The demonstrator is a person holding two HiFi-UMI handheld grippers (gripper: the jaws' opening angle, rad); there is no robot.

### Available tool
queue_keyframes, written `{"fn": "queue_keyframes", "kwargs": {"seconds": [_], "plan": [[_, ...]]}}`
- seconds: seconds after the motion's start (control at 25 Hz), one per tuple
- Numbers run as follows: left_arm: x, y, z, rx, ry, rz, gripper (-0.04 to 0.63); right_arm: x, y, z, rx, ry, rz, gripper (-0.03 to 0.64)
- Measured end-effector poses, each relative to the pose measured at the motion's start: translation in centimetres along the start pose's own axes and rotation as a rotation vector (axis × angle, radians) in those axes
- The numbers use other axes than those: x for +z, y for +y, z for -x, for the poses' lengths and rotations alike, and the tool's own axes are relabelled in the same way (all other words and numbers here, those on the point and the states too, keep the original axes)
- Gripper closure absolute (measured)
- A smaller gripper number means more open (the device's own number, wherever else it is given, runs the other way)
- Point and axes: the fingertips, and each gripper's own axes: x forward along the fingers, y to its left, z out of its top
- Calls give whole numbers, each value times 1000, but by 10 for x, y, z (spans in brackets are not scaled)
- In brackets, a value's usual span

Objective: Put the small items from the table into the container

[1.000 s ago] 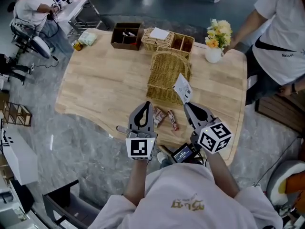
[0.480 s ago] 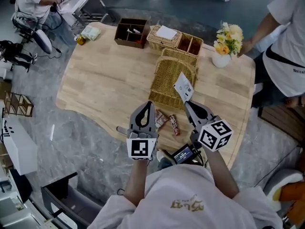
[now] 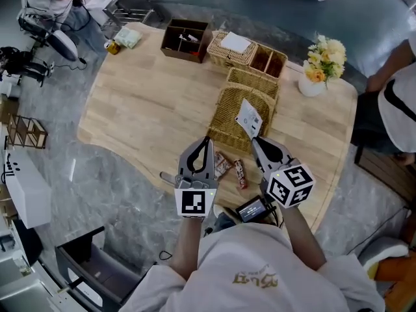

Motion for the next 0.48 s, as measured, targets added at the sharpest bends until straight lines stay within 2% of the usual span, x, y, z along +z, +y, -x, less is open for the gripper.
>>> {"fn": "queue_keyframes", "kwargs": {"seconds": [0.2, 0.36, 0.48], "plan": [[-4, 3, -6, -5, 17, -3, 601, 6, -10, 1, -91, 12, 115, 589], [-2, 1, -7, -17, 11, -7, 601, 7, -16, 6, -135, 17, 143, 537], [1, 1, -5, -21, 9, 0, 601, 7, -16, 9, -151, 17, 153, 532]]}}
